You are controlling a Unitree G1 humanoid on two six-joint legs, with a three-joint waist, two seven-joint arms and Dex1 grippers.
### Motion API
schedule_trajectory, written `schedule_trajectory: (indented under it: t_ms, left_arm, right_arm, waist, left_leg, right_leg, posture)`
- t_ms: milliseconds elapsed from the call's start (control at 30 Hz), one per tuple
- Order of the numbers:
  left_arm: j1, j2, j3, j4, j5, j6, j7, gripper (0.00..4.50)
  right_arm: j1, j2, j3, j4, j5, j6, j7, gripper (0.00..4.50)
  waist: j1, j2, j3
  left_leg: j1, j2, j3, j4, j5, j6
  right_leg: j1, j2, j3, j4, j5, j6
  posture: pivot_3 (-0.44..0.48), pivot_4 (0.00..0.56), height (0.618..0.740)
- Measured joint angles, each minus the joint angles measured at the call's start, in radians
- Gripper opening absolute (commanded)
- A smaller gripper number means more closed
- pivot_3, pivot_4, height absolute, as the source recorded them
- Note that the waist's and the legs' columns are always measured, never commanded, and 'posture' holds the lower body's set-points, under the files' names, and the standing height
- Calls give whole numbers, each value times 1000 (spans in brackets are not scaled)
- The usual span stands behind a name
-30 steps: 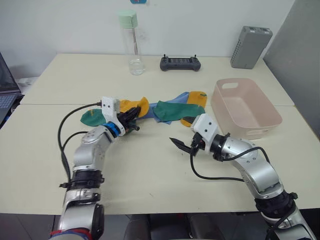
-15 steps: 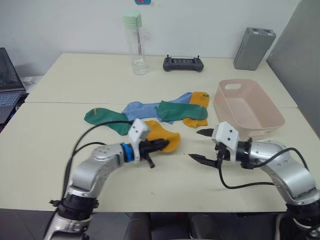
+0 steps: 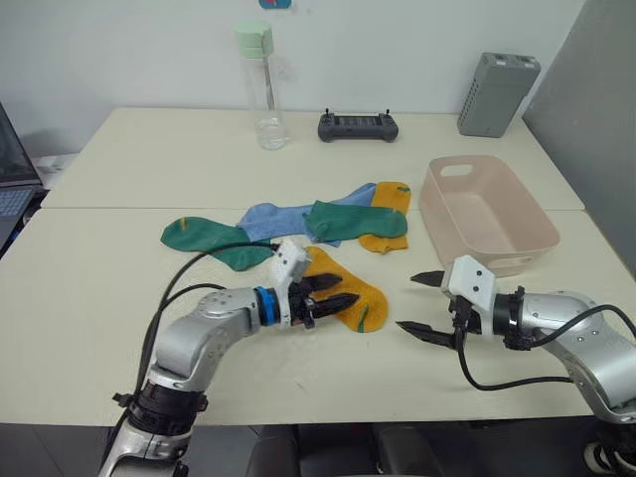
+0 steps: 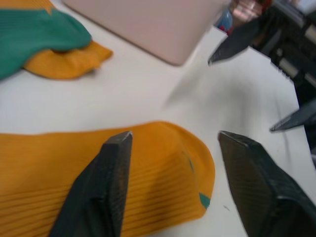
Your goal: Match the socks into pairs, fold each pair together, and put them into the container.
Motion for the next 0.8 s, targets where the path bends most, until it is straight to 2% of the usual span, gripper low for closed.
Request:
schedule_trajectory:
  t_ms: [67, 133, 267, 367, 500, 600, 700, 733, 800]
  left_arm:
    - [-41, 28, 44, 62, 26, -55, 12, 4384]
    - [-82, 43, 74, 163, 87, -135, 36, 4448]
    - [-166, 47, 49, 386, 237, -337, 61, 4448]
    - [-222, 37, 14, 497, 317, -408, 77, 4500]
    - [-231, 13, -27, 574, 368, -454, 69, 4500]
    - [-229, 2, -63, 599, 395, -453, 48, 3877]
    - [-229, 2, -64, 600, 401, -452, 32, 2957]
    - [-228, 2, -64, 600, 402, -452, 30, 2661]
    - [-225, 3, -61, 599, 402, -451, 26, 2029]
  right_arm:
    - [15, 21, 18, 0, -5, -6, -12, 4500]
    - [19, 35, 47, 2, -18, -14, -24, 4500]
    - [5, 70, 120, 49, -92, -30, -73, 4500]
    - [-19, 118, 137, 76, -104, 13, -113, 3838]
    - [-22, 132, 145, 76, -106, 47, -129, 2399]
    - [-22, 127, 176, 84, -124, 66, -130, 1307]
    - [-22, 127, 179, 90, -129, 81, -134, 227]
    - [-22, 128, 179, 90, -129, 85, -135, 0]
    - [-22, 128, 179, 90, -129, 95, -135, 0]
  waist:
    - [1, 0, 0]
    - [1, 0, 0]
    - [2, 0, 0]
    - [5, 0, 0]
    - [6, 0, 0]
    - [6, 0, 0]
    - [5, 0, 0]
    - [5, 0, 0]
    - [3, 0, 0]
  left_leg:
    - [0, 0, 0, 0, 0, 0]
    - [0, -1, 1, 0, 0, 0]
    - [0, -1, 1, 0, 0, 0]
    - [-1, -1, 1, 0, 0, 0]
    - [-1, 0, 0, -2, 0, 0]
    - [-1, 0, 0, -1, 0, 0]
    - [-1, 0, 0, -1, 0, 0]
    - [-1, 0, 0, -1, 0, 0]
    - [-1, 0, 0, 0, 0, 0]
  right_leg:
    - [0, 0, 0, 0, 0, 0]
    - [0, 0, 1, 0, 0, 0]
    - [0, 0, 1, -1, 0, 1]
    - [0, 0, 1, -1, 0, 0]
    - [0, 0, 0, -1, 0, 0]
    - [0, 0, -1, 0, 0, -1]
    - [0, 0, 0, 0, 0, 0]
    - [0, 0, 0, 0, 0, 0]
    - [0, 0, 0, 0, 0, 0]
  posture:
    - [0, 150, 740]
    - [0, 150, 740]
    - [0, 150, 740]
    - [0, 150, 740]
    - [0, 150, 740]
    - [0, 150, 740]
    - [0, 150, 740]
    - [0, 150, 740]
    - [0, 150, 740]
